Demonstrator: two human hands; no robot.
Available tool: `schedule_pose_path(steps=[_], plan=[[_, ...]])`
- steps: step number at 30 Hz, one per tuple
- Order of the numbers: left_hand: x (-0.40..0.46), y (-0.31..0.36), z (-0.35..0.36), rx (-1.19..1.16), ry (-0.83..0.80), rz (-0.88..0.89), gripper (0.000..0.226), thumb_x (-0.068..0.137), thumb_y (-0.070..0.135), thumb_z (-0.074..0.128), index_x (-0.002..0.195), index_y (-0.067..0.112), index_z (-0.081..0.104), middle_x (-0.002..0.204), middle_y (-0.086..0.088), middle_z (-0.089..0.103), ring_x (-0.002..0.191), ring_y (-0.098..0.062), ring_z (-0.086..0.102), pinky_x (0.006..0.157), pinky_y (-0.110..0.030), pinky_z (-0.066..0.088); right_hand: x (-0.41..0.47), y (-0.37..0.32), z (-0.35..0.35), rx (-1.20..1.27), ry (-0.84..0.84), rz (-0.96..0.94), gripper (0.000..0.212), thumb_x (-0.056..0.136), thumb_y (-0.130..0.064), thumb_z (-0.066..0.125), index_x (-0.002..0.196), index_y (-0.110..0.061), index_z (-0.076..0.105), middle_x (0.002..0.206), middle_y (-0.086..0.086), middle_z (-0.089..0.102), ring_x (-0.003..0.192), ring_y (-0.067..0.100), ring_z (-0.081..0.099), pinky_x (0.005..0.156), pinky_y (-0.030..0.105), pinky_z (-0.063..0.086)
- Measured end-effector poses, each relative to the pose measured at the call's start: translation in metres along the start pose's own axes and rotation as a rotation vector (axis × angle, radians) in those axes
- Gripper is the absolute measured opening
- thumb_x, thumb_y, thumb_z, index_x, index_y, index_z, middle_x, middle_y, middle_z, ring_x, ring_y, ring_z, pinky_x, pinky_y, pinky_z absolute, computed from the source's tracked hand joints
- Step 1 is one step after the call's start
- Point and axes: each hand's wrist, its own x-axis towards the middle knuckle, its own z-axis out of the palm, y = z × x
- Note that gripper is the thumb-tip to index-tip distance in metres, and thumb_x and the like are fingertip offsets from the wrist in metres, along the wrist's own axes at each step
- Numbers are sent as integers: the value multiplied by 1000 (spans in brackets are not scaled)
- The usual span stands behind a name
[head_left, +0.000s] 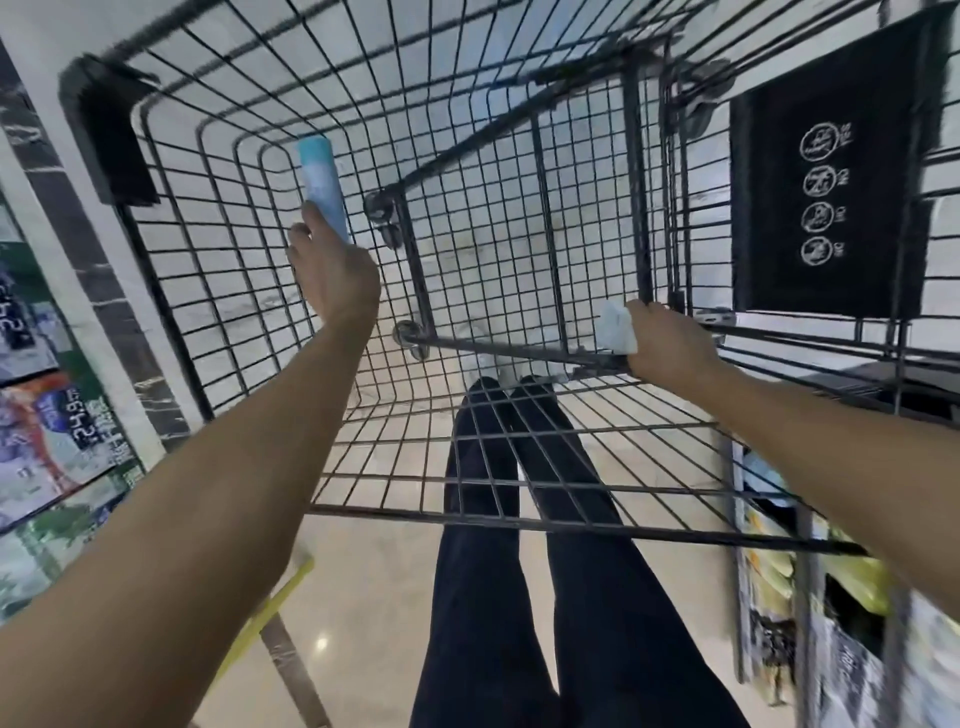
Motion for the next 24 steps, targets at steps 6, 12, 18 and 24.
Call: schedule_pose_path(steps=[6,12,18,24], plan=[[-12,4,-29,-37,-61,74,45,89,11,53,134,4,52,117,-21,59,104,-37,56,79,-43,46,-21,-1,-23,413,-42,83,58,75,-35,67,127,-17,53,113,5,67,99,30,65,83,43,58],[-47,21,-83,-70,-144,194,28,103,16,50,106,6,76,81,-6,72,69,-23,68,54,-26,46,-62,-28,-80,942,-36,97,92,73,-26,93,144,-28,35,126,0,52,107,25,58,87,38,50],[-103,48,-167,-566,-408,49,37,96,35,70,117,4,72,97,-1,76,75,-14,67,68,-20,52,-132,-49,-143,1414,-76,101,76,68,-31,91,132,-32,50,129,9,62,103,35,70,88,55,60],[-163,72,-256,-1009,-513,54,35,86,30,79,112,7,72,114,-16,73,115,-38,65,106,-47,51,-227,-68,-188,2036,-170,-125,49,102,-31,48,144,-5,50,119,17,70,82,27,67,73,40,54]])
